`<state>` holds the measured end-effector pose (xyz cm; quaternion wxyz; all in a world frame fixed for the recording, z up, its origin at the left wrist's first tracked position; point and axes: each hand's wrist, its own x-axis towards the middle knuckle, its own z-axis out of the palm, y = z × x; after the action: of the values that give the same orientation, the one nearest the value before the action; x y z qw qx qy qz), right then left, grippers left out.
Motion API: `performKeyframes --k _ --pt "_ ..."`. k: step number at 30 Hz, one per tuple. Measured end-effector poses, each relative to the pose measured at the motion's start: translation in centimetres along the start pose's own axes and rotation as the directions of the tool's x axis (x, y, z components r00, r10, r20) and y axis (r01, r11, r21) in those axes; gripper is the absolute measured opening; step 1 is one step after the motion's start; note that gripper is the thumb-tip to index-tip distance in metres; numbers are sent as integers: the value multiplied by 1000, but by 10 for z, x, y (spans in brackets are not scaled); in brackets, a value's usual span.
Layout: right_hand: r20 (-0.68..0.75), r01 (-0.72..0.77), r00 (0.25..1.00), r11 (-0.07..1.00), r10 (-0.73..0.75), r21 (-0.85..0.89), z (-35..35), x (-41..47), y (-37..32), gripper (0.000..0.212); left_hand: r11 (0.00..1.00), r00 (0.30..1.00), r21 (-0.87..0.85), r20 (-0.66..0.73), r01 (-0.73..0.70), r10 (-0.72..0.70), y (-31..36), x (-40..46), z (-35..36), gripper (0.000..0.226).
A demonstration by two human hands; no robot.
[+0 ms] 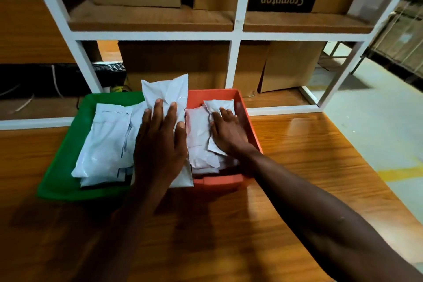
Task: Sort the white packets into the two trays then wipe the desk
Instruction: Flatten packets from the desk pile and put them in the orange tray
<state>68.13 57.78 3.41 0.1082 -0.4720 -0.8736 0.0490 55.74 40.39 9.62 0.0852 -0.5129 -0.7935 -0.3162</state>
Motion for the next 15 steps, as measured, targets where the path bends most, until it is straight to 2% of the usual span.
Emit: performKeyframes --k 6,10,13,15 --pt "140 -35 990 999 30 33 31 7 15 47 1000 1000 -17 4 4 -4 -12 8 8 58" --pt "153 -47 988 997 39 54 39 7 14 68 1000 1000 -22 10 5 -5 -9 16 13 57" --pt "185 -60 982 993 41 98 27 11 9 63 1000 1000 -27 6 7 -7 -5 20 16 56" --pt "125 -38 992 992 22 123 15 11 8 61 1000 1000 -29 2 -6 6 -1 23 18 57"
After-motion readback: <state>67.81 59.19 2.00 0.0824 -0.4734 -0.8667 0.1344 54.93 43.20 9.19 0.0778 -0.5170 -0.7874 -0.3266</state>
